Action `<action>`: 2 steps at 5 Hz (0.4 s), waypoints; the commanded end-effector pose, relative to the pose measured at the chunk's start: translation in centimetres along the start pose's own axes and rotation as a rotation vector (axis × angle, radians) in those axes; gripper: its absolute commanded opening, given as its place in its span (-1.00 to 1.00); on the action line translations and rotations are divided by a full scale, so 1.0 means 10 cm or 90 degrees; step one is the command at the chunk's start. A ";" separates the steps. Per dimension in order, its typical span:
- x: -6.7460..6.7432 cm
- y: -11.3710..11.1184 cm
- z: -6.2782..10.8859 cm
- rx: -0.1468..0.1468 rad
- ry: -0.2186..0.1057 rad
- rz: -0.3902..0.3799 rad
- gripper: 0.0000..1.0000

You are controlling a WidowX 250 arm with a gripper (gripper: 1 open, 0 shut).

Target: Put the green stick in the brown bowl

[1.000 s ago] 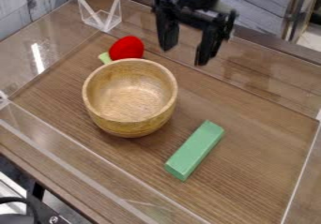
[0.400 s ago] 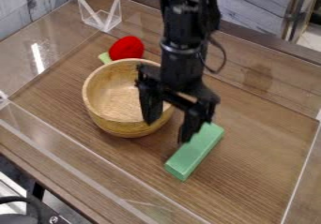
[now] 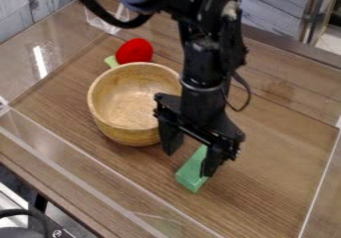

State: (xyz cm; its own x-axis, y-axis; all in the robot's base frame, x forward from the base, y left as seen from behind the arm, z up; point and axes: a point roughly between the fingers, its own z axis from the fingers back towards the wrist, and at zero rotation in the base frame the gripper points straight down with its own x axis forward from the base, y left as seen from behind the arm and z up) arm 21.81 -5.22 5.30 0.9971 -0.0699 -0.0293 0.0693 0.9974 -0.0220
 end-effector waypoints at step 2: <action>0.15 -0.05 -0.08 -0.002 -0.076 -0.014 1.00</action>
State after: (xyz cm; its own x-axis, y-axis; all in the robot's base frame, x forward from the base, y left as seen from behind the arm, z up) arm 22.77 -5.60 3.84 0.9951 -0.0773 0.0616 0.0789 0.9966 -0.0237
